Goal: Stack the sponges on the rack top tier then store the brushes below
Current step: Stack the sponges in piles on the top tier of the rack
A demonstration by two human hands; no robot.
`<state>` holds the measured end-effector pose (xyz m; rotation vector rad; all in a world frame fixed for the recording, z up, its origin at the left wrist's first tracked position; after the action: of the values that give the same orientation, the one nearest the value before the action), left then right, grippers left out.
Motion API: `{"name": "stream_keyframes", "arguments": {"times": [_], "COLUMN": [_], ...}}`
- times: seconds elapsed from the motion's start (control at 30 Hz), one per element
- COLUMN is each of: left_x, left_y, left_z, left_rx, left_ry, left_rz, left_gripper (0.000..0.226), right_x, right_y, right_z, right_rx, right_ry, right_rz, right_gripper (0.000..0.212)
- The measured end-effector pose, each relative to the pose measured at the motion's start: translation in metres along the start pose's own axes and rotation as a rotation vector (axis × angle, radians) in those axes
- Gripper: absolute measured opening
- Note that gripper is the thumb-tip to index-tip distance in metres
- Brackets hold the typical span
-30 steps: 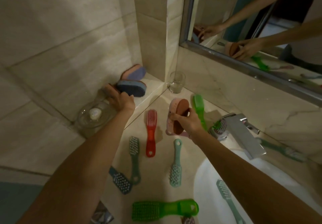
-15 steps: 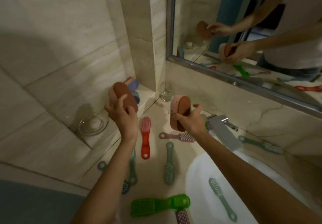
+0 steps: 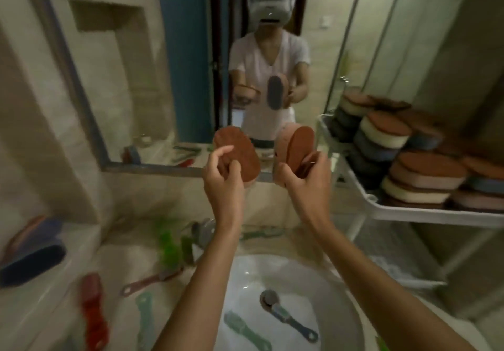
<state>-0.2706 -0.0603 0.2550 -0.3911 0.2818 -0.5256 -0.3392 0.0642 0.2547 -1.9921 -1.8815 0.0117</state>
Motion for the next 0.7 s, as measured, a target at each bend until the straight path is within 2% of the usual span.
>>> {"name": "stream_keyframes", "arguments": {"times": [0.13,0.33,0.47,0.6,0.7], "left_x": [-0.067,-0.152,-0.199,-0.244,-0.272], "left_y": [0.021,0.040,0.040,0.026,0.018], "left_z": [0.034,0.073,0.081,0.082,0.085], "left_rx": [-0.041,-0.086,0.027,0.214,0.332], "left_ry": [0.134,0.236,0.213,0.138,0.136], "left_rz": [-0.144,-0.353,-0.452,-0.626,-0.720], "left_gripper": [0.025,0.029,0.048,0.043,0.045], "right_x": [0.066,0.147,0.188,0.228,0.249], "right_y": [-0.018,-0.051,-0.080,-0.120,-0.152], "right_z": [-0.013,-0.021,-0.011,0.004,0.016], "right_rx": [0.060,0.064,-0.022,-0.107,-0.152], "right_ry": [0.076,0.030,-0.031,-0.058,0.054], "right_rz": [0.068,0.097,0.152,0.239,0.282], "right_gripper": [0.035,0.035,0.038,0.041,0.041]}}
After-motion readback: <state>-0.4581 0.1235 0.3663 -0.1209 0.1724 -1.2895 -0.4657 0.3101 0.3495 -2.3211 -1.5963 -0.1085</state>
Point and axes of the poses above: each hand's wrist, its own y-axis away from the middle knuckle, its own x-axis out of the back of the hand, z = x × y, the point moved 3 cm from there along -y, towards the middle knuckle, and after that the axes turned 10 degrees about -x, right-handed, at the moved point
